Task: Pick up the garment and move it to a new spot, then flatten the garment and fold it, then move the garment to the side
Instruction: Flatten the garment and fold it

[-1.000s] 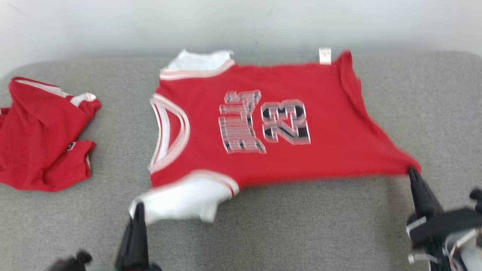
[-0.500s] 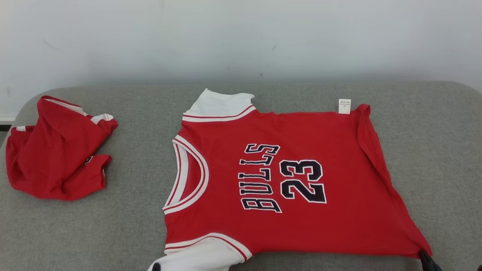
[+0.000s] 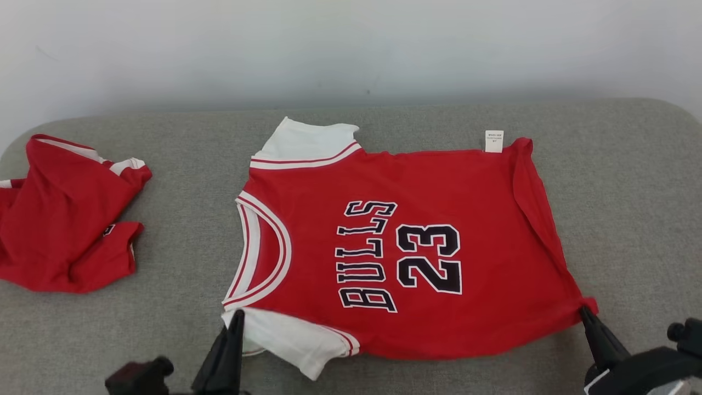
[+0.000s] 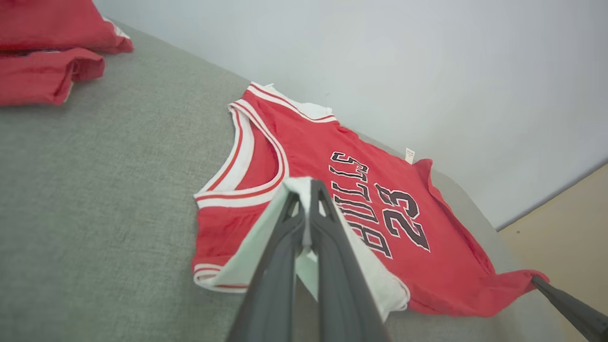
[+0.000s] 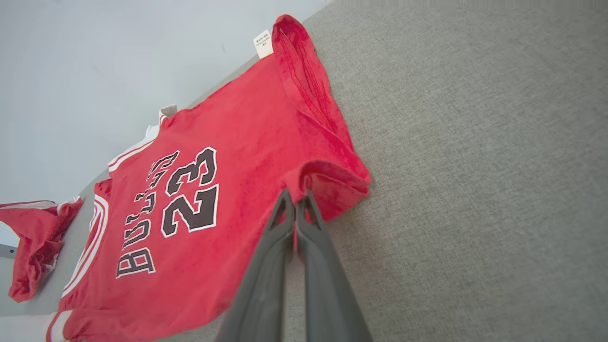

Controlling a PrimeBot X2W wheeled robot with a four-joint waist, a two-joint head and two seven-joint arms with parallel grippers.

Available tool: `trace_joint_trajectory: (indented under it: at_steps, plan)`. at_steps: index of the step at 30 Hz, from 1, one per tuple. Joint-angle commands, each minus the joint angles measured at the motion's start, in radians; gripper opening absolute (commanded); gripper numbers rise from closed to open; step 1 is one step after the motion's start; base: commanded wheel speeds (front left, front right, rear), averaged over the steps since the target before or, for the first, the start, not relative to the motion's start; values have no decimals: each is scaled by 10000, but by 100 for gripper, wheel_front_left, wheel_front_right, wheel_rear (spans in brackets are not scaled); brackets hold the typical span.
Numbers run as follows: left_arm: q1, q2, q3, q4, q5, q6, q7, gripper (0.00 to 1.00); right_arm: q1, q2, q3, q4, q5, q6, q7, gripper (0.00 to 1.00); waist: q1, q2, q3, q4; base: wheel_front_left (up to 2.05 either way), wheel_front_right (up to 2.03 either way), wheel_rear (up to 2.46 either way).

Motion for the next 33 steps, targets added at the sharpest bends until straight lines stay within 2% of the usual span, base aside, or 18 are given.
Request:
trace_joint_trajectory:
  at_steps: [1,9,20,21,22,27,33]
  plan:
    - [-571,158,47,195,145,-77,120,0,-396,22,-10,47,56,-22,152,0,0,0,229,-179,0,0,0]
    - [-2821,226,54,1599,292,-488,600,0,-1951,-52,8,788,43,-22,487,0,0,0,765,-395,0,0,0]
    - [-5172,-11,-99,4557,433,-1007,542,0,-3981,-349,437,2769,-350,-23,-205,0,0,0,1303,-537,0,0,0]
    - [-5328,-40,-153,4801,537,-1028,459,24,-4108,-410,520,2881,-420,-23,-357,55,0,0,1316,-527,0,0,0]
    - [-5477,-69,-196,5037,591,-1069,368,100,-4173,-461,634,3003,-486,-23,-472,100,0,0,1317,-516,0,0,0]
    - [-5591,-133,-233,5895,750,-1302,-289,100,-3962,-936,1140,3298,-580,-23,-1331,100,0,0,1043,-401,0,0,0]
    - [-4510,-90,-51,5866,745,-1383,-639,100,-3166,-1422,1450,3389,-304,-23,-1776,100,0,0,642,-227,0,0,0]
